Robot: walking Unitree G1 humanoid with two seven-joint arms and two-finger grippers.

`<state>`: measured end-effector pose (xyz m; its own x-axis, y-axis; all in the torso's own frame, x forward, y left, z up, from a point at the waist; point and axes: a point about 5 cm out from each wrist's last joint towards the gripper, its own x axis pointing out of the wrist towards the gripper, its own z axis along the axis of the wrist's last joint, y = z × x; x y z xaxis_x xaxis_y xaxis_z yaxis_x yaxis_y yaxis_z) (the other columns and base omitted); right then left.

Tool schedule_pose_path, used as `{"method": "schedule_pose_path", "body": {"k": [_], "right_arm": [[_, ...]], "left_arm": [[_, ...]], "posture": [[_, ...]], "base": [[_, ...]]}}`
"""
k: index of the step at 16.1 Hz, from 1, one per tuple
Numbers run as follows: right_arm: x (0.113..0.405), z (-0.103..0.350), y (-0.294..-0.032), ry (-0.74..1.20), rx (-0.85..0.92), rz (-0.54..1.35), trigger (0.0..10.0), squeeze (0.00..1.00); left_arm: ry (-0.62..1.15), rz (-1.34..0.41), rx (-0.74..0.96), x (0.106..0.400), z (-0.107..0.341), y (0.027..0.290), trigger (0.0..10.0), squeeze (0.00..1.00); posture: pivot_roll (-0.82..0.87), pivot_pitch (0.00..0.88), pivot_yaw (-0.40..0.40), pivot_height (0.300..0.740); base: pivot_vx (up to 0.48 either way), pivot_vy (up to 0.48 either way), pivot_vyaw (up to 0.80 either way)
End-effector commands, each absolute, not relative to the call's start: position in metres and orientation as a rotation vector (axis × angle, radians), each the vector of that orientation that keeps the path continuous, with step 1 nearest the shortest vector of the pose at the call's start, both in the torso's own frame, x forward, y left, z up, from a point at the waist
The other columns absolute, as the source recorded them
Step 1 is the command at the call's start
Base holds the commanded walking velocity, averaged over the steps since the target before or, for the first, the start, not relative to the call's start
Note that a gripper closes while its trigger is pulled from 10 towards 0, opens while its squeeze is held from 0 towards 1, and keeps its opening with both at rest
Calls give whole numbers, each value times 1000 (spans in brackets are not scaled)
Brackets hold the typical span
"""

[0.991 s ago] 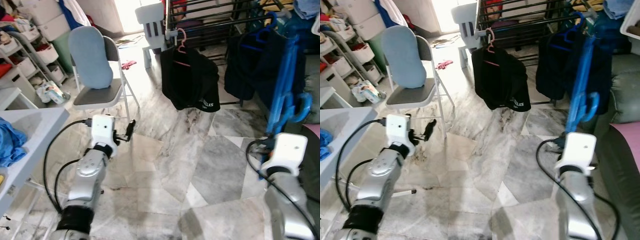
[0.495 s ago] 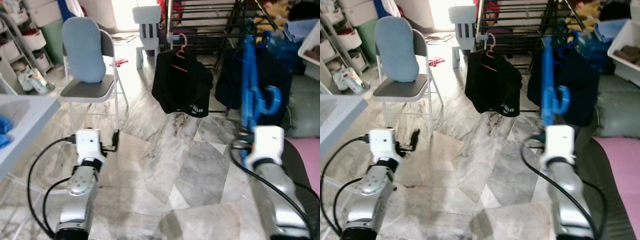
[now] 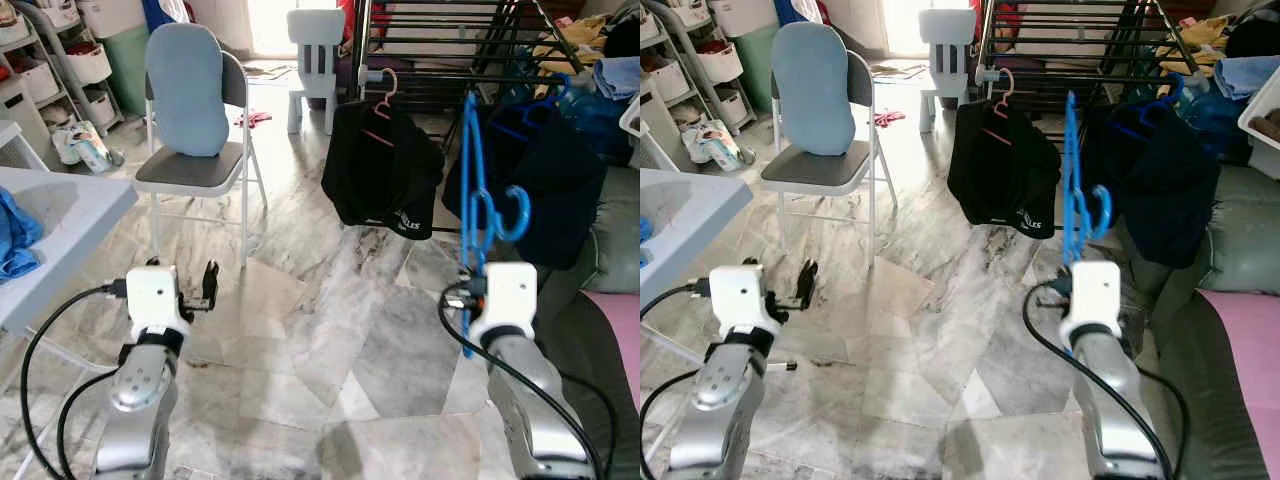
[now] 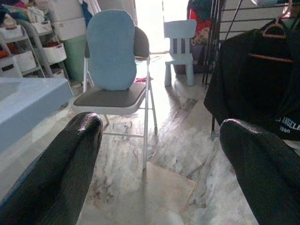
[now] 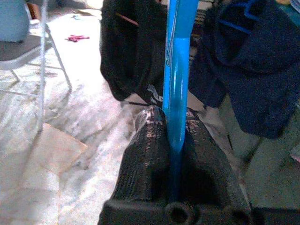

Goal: Hang hanger

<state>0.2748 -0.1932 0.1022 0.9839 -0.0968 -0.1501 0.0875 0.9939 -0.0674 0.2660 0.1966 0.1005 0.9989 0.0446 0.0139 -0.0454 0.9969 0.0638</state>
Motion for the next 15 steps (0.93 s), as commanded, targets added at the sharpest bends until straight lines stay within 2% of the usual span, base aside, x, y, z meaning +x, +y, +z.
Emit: {"method": "schedule_pose_path", "body": {"k": [1,2,4,8,15], "right_arm": [[267,106,-200,136,-36,-144,10000,0],[252,101,-207,152,-11,-191,10000,0],[244,97,-209,170,-7,-201,10000,0],[249,103,-205,139,-20,-188,10000,0],[251,104,-200,139,-32,-163,10000,0]], "left_arm": [[-3,32,88,258,100,198,10000,0],[32,22,106,248,93,200,10000,0],[39,6,109,251,92,197,10000,0],[38,-26,80,263,94,189,10000,0],[40,-103,5,266,96,178,10000,0]], "posture": [[-66,0,41,740],[-72,0,50,740],[-92,0,77,740],[-119,0,107,740],[-122,0,106,740]], "base": [[0,0,0],[0,0,0],[0,0,0],[0,0,0],[35,0,0]]}}
